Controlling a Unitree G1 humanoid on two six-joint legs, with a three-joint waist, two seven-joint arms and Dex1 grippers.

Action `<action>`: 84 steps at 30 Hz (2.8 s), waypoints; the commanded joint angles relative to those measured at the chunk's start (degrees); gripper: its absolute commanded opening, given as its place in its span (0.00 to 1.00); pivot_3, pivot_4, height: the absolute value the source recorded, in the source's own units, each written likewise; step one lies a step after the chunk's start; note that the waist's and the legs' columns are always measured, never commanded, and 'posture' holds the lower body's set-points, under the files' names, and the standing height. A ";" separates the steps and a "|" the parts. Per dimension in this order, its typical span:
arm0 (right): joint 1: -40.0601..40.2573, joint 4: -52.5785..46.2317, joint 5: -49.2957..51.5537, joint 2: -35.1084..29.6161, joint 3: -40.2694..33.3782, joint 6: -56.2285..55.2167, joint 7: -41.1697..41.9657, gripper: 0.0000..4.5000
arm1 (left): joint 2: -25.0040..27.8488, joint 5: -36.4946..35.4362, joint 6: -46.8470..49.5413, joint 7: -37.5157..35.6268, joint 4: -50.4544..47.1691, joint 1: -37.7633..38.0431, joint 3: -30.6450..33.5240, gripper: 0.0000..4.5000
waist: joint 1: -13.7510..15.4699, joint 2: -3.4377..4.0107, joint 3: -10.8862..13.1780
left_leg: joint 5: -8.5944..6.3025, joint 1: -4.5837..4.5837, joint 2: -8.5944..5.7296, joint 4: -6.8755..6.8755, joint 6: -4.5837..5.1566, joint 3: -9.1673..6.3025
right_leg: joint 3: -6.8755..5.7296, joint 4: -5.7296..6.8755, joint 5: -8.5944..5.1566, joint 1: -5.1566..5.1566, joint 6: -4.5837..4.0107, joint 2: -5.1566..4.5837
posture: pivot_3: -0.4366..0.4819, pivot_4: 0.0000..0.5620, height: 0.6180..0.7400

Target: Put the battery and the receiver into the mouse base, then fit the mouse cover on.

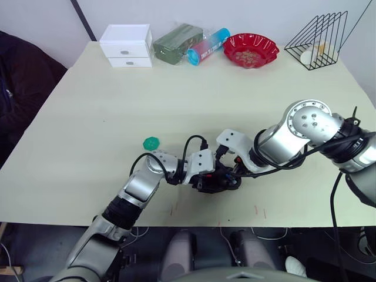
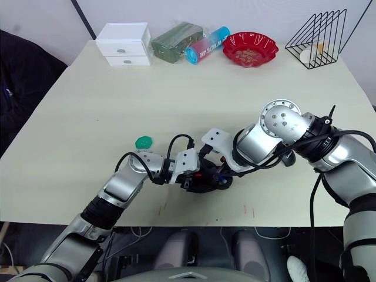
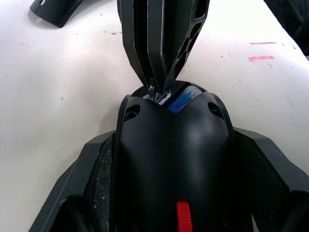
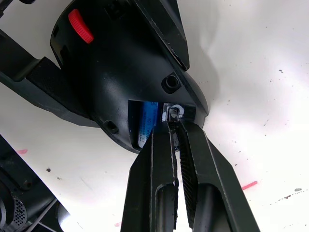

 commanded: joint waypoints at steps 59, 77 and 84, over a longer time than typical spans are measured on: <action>60.93 -34.43 -61.69 -10.91 -44.25 -53.04 66.80 0.02 | 1.05 1.07 1.51 -1.96 1.78 -0.29 -2.86 0.66 | 0.69 -0.01 0.03 | 0.00 0.07 -0.14 0.02 0.00 0.00 | 0.08 -0.04 -0.01 0.09 0.03 0.21 | 0.48 0.27 1.00; 69.51 -22.33 -87.25 5.15 -35.30 -74.63 79.31 0.02 | 1.71 0.98 2.56 -1.76 0.46 -0.04 -2.58 0.66 | 0.40 -0.04 0.02 | 0.02 0.15 -0.14 0.09 -0.03 0.00 | 0.12 0.05 -0.02 0.11 0.01 0.29 | 0.48 0.27 1.00; 70.37 -20.10 -91.06 10.14 -35.50 -77.06 77.96 0.02 | 1.64 1.04 2.36 -1.78 0.77 -0.20 -2.59 0.66 | 0.38 -0.05 0.01 | 0.02 0.16 -0.14 0.09 -0.05 0.01 | 0.13 0.07 -0.01 0.11 0.01 0.29 | 0.48 0.27 1.00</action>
